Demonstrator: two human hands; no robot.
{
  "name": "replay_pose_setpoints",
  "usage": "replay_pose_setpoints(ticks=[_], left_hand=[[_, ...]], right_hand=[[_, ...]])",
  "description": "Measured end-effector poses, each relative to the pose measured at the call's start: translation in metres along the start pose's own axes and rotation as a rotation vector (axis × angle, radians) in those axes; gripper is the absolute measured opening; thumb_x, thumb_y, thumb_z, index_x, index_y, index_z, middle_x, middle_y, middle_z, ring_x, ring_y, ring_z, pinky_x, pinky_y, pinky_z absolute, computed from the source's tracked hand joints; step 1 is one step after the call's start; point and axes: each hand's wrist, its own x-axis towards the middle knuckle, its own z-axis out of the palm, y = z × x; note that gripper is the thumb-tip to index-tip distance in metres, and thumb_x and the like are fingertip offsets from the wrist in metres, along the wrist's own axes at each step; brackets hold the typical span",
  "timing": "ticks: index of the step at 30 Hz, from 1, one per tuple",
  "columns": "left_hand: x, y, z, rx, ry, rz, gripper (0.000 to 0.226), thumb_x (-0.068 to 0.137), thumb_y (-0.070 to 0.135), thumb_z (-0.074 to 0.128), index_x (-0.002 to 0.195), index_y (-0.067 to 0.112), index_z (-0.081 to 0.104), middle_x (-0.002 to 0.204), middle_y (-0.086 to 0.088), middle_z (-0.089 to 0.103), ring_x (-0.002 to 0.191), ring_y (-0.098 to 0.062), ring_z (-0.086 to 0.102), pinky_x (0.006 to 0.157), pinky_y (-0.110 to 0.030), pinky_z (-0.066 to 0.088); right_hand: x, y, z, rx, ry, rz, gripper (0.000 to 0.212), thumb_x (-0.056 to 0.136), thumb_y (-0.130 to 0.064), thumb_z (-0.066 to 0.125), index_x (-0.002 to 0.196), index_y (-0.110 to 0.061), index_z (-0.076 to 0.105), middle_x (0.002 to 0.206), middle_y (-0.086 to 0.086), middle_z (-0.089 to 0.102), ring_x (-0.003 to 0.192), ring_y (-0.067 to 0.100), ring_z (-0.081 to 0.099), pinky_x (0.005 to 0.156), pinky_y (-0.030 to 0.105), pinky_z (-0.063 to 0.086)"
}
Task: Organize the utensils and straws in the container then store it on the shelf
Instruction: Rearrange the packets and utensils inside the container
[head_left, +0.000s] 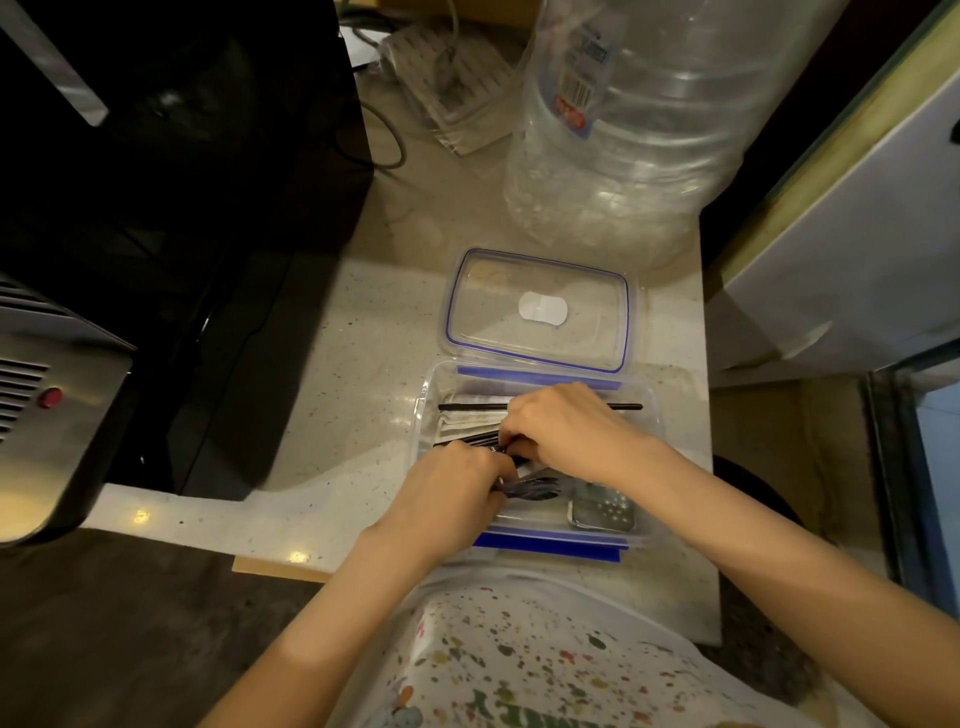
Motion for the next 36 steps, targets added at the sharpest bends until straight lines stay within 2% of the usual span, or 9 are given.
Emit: replay_pose_setpoints(ticks=[4,14,17,20,24,27,30,32,36], left_hand=[[0.002,-0.001,0.0,-0.015,-0.039,0.0,0.027,0.086,0.013,0.051,0.108,0.022,0.065,0.101,-0.005,0.071,0.092,-0.023,0.063,0.08,-0.035,0.052],[0.005,-0.002,0.001,-0.02,-0.037,0.003,0.025,0.088,0.013,0.05,0.106,0.02,0.064,0.1,-0.006,0.07,0.088,-0.021,0.063,0.077,-0.033,0.054],[0.004,-0.001,0.003,-0.026,-0.002,0.013,0.025,0.089,0.012,0.049,0.107,0.019,0.064,0.102,-0.006,0.07,0.088,-0.02,0.064,0.079,-0.034,0.054],[0.006,-0.002,0.002,-0.047,-0.012,0.029,0.024,0.089,0.013,0.05,0.108,0.019,0.064,0.103,-0.005,0.07,0.09,-0.019,0.064,0.082,-0.035,0.054],[0.011,-0.003,-0.004,-0.089,-0.047,0.05,0.024,0.088,0.014,0.053,0.108,0.02,0.065,0.104,-0.001,0.07,0.09,-0.016,0.063,0.085,-0.033,0.053],[0.017,-0.004,-0.018,-0.181,-0.088,0.064,0.021,0.086,0.014,0.057,0.104,0.02,0.067,0.09,0.006,0.065,0.082,-0.011,0.06,0.083,-0.026,0.051],[0.025,-0.008,-0.032,-0.299,-0.121,0.06,0.014,0.085,0.015,0.059,0.096,0.019,0.068,0.077,0.012,0.062,0.073,-0.006,0.06,0.07,-0.018,0.049],[0.028,-0.008,-0.039,-0.412,-0.136,0.06,0.013,0.086,0.014,0.059,0.094,0.016,0.069,0.072,0.008,0.062,0.063,0.001,0.058,0.06,-0.013,0.046],[0.028,-0.007,-0.044,-0.678,-0.181,0.065,0.022,0.081,0.02,0.064,0.1,0.011,0.07,0.097,-0.012,0.072,0.088,-0.024,0.066,0.082,-0.033,0.053]], right_hand=[[0.003,-0.005,0.002,-0.131,-0.03,0.01,0.012,0.087,-0.011,0.056,0.096,-0.014,0.064,0.091,0.003,0.062,0.072,0.018,0.055,0.052,0.028,0.032],[0.002,-0.004,0.009,-0.047,0.032,-0.004,0.01,0.083,-0.005,0.06,0.09,-0.012,0.057,0.09,0.006,0.058,0.064,0.015,0.041,0.047,0.022,0.025],[-0.003,0.001,0.002,0.186,0.133,0.058,0.003,0.088,-0.013,0.057,0.09,-0.015,0.057,0.094,0.001,0.058,0.073,0.016,0.053,0.06,0.027,0.046],[-0.009,0.006,-0.012,0.527,0.271,0.131,0.007,0.09,-0.019,0.056,0.09,-0.014,0.061,0.088,-0.007,0.054,0.078,0.007,0.054,0.071,0.02,0.045],[-0.024,0.01,-0.039,1.042,0.448,0.188,0.011,0.087,-0.007,0.058,0.084,-0.017,0.061,0.076,-0.012,0.058,0.058,-0.003,0.053,0.054,0.011,0.044],[-0.036,0.018,-0.056,1.199,0.492,0.195,0.007,0.087,-0.004,0.058,0.086,-0.01,0.061,0.062,-0.018,0.061,0.048,0.0,0.05,0.045,0.015,0.04],[-0.051,0.021,-0.065,1.093,0.467,0.131,0.005,0.088,-0.005,0.056,0.088,-0.008,0.06,0.067,-0.012,0.062,0.053,0.007,0.055,0.05,0.021,0.046],[-0.059,0.014,-0.066,0.837,0.436,0.053,0.005,0.089,-0.012,0.054,0.089,-0.012,0.06,0.074,-0.009,0.06,0.059,0.004,0.056,0.059,0.021,0.049],[-0.066,-0.004,-0.048,0.143,0.354,-0.135,0.011,0.087,-0.011,0.059,0.097,-0.014,0.062,0.083,0.005,0.064,0.069,0.018,0.061,0.058,0.032,0.054]])
